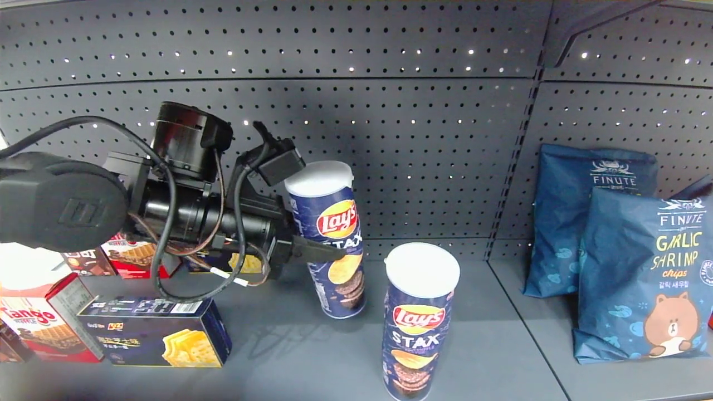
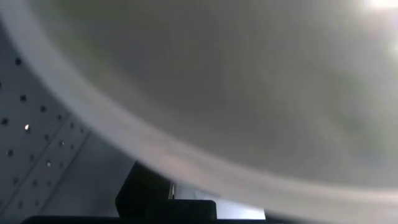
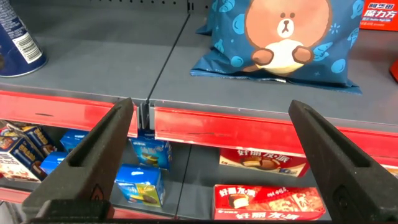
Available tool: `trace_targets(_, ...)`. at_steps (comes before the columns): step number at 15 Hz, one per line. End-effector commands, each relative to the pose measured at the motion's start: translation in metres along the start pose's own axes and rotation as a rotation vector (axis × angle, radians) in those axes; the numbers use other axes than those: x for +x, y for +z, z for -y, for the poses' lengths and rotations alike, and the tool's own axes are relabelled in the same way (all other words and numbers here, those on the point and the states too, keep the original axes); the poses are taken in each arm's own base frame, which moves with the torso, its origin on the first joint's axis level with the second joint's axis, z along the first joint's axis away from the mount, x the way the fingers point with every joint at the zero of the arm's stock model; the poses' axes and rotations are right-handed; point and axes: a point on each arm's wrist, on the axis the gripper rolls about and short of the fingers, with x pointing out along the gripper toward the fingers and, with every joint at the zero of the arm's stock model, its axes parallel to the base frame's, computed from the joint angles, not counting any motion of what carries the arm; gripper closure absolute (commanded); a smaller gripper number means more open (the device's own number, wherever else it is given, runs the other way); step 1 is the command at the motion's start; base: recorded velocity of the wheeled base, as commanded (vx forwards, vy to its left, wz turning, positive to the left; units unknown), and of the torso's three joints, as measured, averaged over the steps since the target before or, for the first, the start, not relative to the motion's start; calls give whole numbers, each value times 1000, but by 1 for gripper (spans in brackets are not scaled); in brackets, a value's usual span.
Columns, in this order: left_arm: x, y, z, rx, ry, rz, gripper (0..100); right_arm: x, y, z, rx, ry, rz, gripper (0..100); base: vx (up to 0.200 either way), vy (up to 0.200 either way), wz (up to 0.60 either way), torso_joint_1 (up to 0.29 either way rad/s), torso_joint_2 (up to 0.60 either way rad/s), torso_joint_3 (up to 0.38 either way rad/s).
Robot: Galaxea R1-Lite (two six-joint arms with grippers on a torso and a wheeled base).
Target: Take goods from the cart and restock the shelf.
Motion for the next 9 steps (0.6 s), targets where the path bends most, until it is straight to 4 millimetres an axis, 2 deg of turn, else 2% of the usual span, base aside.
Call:
trace_targets(1,12,-4,-15,-16,-2,-10,100,0,0,0,0,1,-2,0,0,0,0,0,0,0)
trace_targets(5,27,-8,-36,-11,1,-20,100,0,0,0,0,1,-2,0,0,0,0,0,0,0)
trace_targets(9,35,-8,-42,-9,-3,-23,100,0,0,0,0,1,-2,0,0,0,0,0,0,0)
